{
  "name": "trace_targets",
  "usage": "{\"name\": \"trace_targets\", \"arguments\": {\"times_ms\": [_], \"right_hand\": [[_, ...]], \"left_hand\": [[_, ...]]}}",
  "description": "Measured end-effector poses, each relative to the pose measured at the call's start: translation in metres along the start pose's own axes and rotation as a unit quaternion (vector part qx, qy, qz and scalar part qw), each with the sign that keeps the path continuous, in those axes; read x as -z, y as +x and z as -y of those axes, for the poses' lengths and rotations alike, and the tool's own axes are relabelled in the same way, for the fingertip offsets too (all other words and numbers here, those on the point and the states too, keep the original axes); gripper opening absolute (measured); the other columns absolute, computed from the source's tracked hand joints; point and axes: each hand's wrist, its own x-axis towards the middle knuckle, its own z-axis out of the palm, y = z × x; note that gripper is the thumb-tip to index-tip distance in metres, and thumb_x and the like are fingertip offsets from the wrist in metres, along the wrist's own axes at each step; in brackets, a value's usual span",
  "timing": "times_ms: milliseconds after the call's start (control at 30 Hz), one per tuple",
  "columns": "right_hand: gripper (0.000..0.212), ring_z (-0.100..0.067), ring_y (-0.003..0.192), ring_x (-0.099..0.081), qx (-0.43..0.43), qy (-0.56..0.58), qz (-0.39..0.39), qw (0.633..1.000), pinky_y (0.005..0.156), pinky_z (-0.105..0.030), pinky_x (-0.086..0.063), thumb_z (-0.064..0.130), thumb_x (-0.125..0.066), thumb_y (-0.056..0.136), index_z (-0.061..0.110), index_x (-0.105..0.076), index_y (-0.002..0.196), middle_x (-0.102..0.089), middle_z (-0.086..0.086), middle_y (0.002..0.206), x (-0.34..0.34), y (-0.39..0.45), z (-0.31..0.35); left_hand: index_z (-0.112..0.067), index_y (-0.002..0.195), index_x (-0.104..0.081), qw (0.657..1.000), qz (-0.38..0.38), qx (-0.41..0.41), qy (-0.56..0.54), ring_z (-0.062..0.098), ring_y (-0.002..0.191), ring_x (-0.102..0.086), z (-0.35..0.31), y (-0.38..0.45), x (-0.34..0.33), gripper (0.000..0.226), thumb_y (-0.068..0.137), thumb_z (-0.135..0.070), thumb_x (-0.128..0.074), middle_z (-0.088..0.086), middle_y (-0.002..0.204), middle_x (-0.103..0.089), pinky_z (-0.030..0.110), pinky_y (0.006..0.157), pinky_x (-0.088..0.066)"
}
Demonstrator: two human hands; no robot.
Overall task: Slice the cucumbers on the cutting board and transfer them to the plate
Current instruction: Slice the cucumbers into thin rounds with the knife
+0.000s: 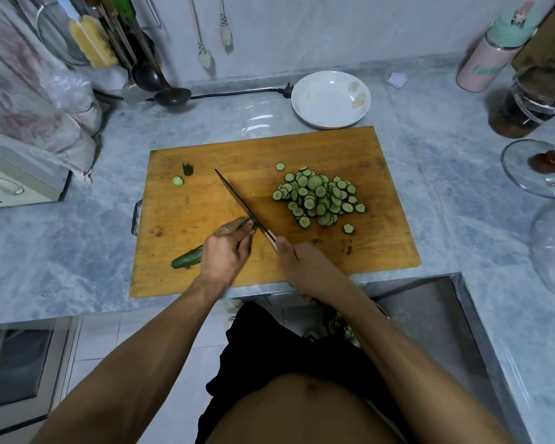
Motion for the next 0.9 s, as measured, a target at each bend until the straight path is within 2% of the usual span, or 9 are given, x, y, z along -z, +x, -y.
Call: {"name": "trace_targets", "arguments": {"times_ms": [67, 167, 300, 467, 601, 668, 768, 901], "right_hand": [[0.065, -0.021, 0.057, -0.051, -0.003, -0.005, -0.002, 1.000, 0.057, -0.031, -0.039, 0.050, -0.014, 0.105, 0.013, -0.044, 0.061, -0.051, -0.007, 0.060, -0.004, 0.003, -0.002], [0.062, -0.022, 0.068, -0.051, -0.008, -0.024, -0.009, 1.000, 0.063, -0.031, -0.033, 0.046, -0.014, 0.106, 0.015, -0.044, 0.062, -0.049, -0.003, 0.063, -0.009, 0.003, -0.003], [0.062, -0.021, 0.075, -0.051, -0.022, -0.042, -0.009, 0.999, 0.068, -0.029, -0.033, 0.045, -0.014, 0.107, 0.013, -0.050, 0.068, -0.051, -0.002, 0.067, -0.002, 0.002, -0.002], [0.068, -0.023, 0.072, -0.056, -0.030, -0.024, -0.026, 0.999, 0.070, -0.030, -0.041, 0.051, -0.017, 0.105, 0.007, -0.058, 0.073, -0.060, -0.010, 0.073, 0.008, -0.001, -0.009], [0.064, -0.016, 0.064, -0.052, -0.033, -0.029, -0.032, 0.999, 0.068, -0.029, -0.039, 0.053, -0.019, 0.104, 0.013, -0.054, 0.068, -0.057, -0.004, 0.068, 0.009, -0.002, -0.010], [0.066, -0.021, 0.067, -0.057, -0.026, -0.020, -0.033, 0.999, 0.068, -0.032, -0.043, 0.053, -0.020, 0.104, 0.010, -0.056, 0.069, -0.060, -0.009, 0.069, 0.010, -0.004, -0.008], [0.073, -0.035, 0.079, -0.063, -0.012, 0.003, -0.029, 0.999, 0.075, -0.041, -0.049, 0.051, -0.020, 0.104, -0.003, -0.063, 0.081, -0.066, -0.025, 0.081, 0.009, -0.010, -0.004], [0.067, -0.033, 0.071, -0.060, -0.002, 0.006, -0.015, 1.000, 0.072, -0.042, -0.051, 0.052, -0.020, 0.104, 0.004, -0.059, 0.077, -0.059, -0.017, 0.073, 0.009, -0.015, 0.002]], "left_hand": [[-0.009, 0.104, -0.075, 1.000, -0.008, -0.002, 0.000, 0.023, 0.101, -0.067, -0.001, 0.000, 0.000, 0.019, 0.087, -0.011, -0.068, 0.010, 0.113, -0.070, 0.026, 0.094, -0.048], [-0.009, 0.103, -0.075, 1.000, -0.011, -0.002, 0.005, 0.024, 0.099, -0.068, -0.004, 0.001, 0.001, 0.018, 0.086, -0.009, -0.070, 0.010, 0.112, -0.071, 0.027, 0.091, -0.049], [-0.010, 0.110, -0.073, 1.000, 0.003, -0.015, 0.018, 0.024, 0.102, -0.065, -0.002, 0.000, 0.002, 0.022, 0.089, -0.012, -0.065, 0.007, 0.117, -0.068, 0.033, 0.086, -0.055], [-0.008, 0.110, -0.072, 0.999, -0.007, -0.010, 0.030, 0.025, 0.100, -0.061, -0.005, 0.001, 0.002, 0.023, 0.088, -0.009, -0.066, 0.007, 0.111, -0.067, 0.033, 0.084, -0.053], [-0.007, 0.110, -0.072, 0.999, -0.020, 0.034, 0.013, 0.026, 0.102, -0.062, -0.011, -0.002, -0.001, 0.024, 0.088, -0.008, -0.065, 0.008, 0.111, -0.069, 0.032, 0.087, -0.051], [-0.006, 0.109, -0.073, 0.999, -0.023, 0.032, 0.006, 0.025, 0.103, -0.063, -0.009, -0.002, -0.001, 0.023, 0.088, -0.009, -0.066, 0.008, 0.111, -0.070, 0.028, 0.089, -0.049], [-0.006, 0.108, -0.073, 1.000, -0.020, 0.020, 0.006, 0.024, 0.103, -0.064, -0.006, -0.002, -0.001, 0.021, 0.088, -0.009, -0.067, 0.009, 0.111, -0.070, 0.026, 0.091, -0.047], [-0.006, 0.109, -0.072, 1.000, -0.004, 0.017, 0.017, 0.025, 0.105, -0.062, -0.005, -0.002, -0.001, 0.023, 0.088, -0.009, -0.065, 0.008, 0.114, -0.069, 0.030, 0.090, -0.049]]}}
